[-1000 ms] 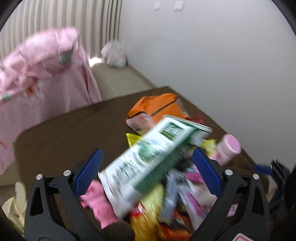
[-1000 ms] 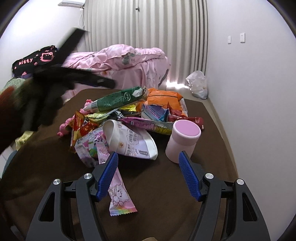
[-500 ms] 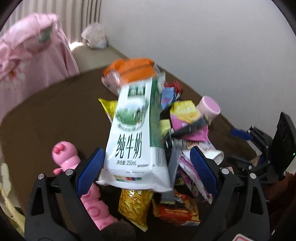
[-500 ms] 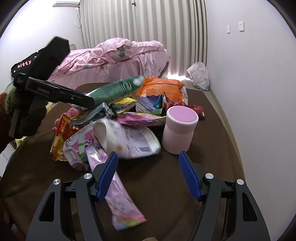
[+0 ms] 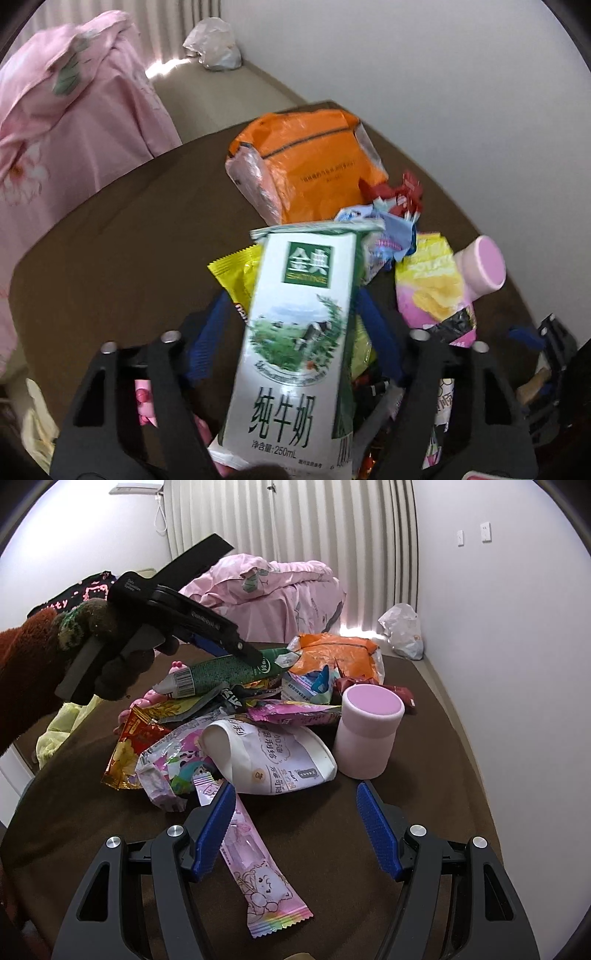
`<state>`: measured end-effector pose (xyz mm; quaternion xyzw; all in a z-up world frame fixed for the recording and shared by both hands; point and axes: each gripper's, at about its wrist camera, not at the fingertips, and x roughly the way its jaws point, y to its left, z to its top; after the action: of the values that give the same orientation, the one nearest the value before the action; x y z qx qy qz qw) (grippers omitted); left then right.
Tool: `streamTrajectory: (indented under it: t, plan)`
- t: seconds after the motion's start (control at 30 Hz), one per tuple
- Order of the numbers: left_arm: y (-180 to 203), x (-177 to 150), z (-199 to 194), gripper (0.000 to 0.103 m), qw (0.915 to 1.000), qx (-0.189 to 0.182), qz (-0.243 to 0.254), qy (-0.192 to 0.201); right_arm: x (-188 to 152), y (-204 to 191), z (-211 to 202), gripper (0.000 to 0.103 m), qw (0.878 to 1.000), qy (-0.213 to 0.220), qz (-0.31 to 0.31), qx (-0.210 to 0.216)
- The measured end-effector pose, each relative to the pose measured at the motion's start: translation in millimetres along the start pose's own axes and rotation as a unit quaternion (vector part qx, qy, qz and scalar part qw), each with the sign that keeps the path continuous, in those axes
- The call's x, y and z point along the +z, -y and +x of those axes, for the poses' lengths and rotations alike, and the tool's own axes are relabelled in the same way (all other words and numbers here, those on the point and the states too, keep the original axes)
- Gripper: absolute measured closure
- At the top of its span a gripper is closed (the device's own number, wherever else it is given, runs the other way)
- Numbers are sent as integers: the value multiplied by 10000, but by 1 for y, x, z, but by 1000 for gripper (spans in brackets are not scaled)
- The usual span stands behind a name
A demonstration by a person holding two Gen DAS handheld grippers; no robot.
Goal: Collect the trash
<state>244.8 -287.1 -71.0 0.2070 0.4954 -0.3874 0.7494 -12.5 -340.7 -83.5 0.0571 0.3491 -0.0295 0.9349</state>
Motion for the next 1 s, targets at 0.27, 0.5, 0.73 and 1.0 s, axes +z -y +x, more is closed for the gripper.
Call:
streamTrajectory:
  t: [0.27,0.5,0.73,1.0]
  plan:
    - [-12,-44,-68,52,9872,93,-1181,1070,0,1,-4,38,9999,100,-10,-25]
    - [-5,-127,-141,52,9599,306,-1898,2039,9,-16,-9,38,9997,171,-150,87]
    - [-7,-170,-202,52,9404,246,-2329,2467,38,-48,12,54,9968,145,-754,235]
    - [1,-207,-230,52,9334,655,-2257,2711,35,-53,29,85,9957,-379,-801,271]
